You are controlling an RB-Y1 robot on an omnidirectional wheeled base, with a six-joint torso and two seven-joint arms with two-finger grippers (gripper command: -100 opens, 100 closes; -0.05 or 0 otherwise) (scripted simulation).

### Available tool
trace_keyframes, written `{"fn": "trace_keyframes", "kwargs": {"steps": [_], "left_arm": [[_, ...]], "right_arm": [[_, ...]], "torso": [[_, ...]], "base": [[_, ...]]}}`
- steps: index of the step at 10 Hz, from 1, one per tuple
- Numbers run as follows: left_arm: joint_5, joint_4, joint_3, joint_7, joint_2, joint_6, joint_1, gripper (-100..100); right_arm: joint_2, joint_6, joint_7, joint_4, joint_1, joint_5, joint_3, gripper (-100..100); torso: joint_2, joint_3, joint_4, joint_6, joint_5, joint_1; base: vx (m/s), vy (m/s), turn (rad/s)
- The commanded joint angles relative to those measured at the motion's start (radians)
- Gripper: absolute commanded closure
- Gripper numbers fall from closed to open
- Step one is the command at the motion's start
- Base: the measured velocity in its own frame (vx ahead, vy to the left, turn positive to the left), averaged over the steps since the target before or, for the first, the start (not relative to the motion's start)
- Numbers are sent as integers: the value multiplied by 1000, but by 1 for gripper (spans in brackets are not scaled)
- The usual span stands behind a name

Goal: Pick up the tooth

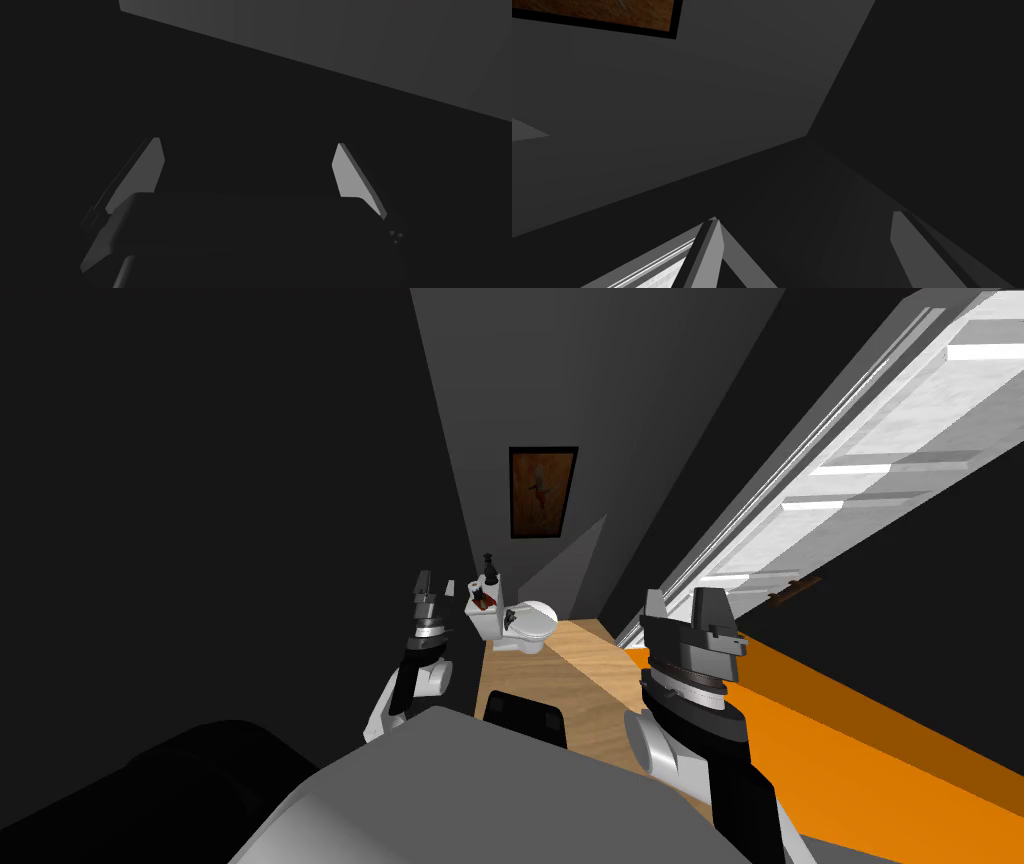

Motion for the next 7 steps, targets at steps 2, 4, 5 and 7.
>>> {"fn": "trace_keyframes", "kwargs": {"steps": [2, 4, 5, 7], "left_arm": [[-8, 34, 10, -17, 54, 20, -16, -100], [-15, 74, 23, -35, 94, 45, -34, -100], [-18, 91, 28, -42, 106, 54, -41, -100], [-23, 146, 44, -63, 138, 88, -63, -100]], "right_arm": [[0, 0, 0, 0, 0, 0, 0, 0], [0, 0, 0, 0, 0, 0, 0, 0], [0, 0, 0, 0, 0, 0, 0, 0], [0, 0, 0, 0, 0, 0, 0, 0]], "torso": [[-2, -1, 0, 0, 0, -2], [-6, -3, -1, 0, -1, -7], [-7, -4, -2, 0, -2, -8], [-7, -4, -2, 0, -2, -9]], "base": [[50, -65, -4], [97, -120, 5], [86, -114, 11], [106, -133, 15]]}}
